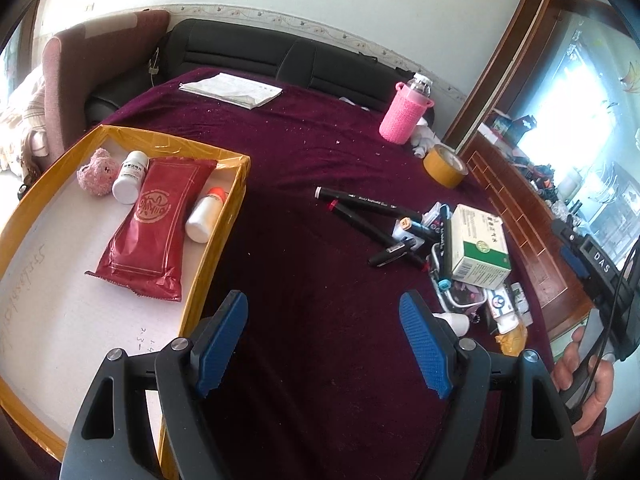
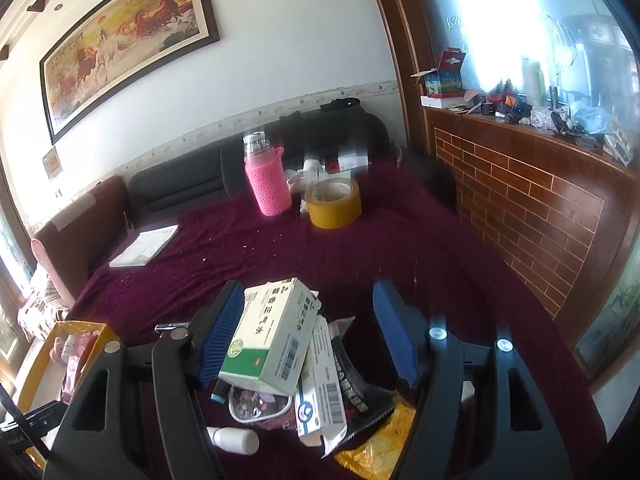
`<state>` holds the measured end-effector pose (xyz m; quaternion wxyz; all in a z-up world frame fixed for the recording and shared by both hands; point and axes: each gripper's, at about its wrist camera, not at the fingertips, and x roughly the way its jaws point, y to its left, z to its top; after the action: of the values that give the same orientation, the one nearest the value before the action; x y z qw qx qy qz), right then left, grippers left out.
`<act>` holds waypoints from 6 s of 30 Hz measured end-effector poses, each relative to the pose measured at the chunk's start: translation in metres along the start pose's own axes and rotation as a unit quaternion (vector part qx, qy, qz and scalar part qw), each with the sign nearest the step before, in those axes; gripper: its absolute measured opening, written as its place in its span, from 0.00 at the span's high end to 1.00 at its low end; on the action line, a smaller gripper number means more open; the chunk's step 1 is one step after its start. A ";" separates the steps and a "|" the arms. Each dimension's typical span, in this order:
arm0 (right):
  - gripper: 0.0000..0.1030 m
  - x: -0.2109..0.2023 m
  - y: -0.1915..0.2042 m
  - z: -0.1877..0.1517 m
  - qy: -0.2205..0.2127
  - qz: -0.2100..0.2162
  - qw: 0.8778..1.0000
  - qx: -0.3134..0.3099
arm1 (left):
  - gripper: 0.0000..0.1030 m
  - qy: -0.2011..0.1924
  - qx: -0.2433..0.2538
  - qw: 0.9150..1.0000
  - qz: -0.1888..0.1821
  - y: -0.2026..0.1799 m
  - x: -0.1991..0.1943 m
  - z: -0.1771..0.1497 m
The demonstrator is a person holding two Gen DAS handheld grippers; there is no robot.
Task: Organize objects
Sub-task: 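Move both open tools back over the clutter, then grasp a black marker with the left tool, then lift marker with left tool while right tool grasps red-capped black marker, then lay both markers in the tray and open both tools, then move both open tools back toward the medicine boxes in the clutter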
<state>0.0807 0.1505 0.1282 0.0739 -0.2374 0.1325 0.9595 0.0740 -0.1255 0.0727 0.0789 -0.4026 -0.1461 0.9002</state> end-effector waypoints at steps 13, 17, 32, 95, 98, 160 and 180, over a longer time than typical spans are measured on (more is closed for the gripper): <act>0.35 0.019 -0.062 0.001 -0.025 0.013 0.996 0.082 | 0.29 -0.001 0.062 0.998 0.021 -0.036 0.040 0.106; 0.35 0.020 -0.079 0.000 -0.030 -0.017 0.995 0.096 | 0.29 0.057 0.095 0.994 0.015 -0.062 0.110 0.135; 0.29 0.046 -0.067 -0.010 0.030 -0.038 0.997 0.064 | 0.29 0.216 0.200 0.954 -0.061 -0.091 0.193 0.080; 0.70 0.100 0.139 -0.062 0.300 0.130 0.943 -0.054 | 0.89 -0.102 0.046 0.988 -0.111 0.096 -0.115 -0.024; 0.70 0.109 0.141 -0.069 0.316 0.098 0.942 -0.063 | 0.89 -0.110 0.040 0.987 -0.111 0.107 -0.119 -0.023; 0.87 0.124 0.395 -0.140 0.403 0.276 0.869 -0.079 | 0.75 0.053 -0.047 0.997 0.037 0.247 0.014 0.076; 0.64 0.035 0.217 -0.048 0.241 0.256 0.935 -0.054 | 0.44 0.017 -0.097 0.994 0.037 0.213 -0.024 0.051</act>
<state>0.0258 -0.0677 0.1183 -0.2216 -0.4228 0.1508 0.8657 0.0472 -0.3436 0.0522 0.0084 -0.4287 -0.2163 0.8771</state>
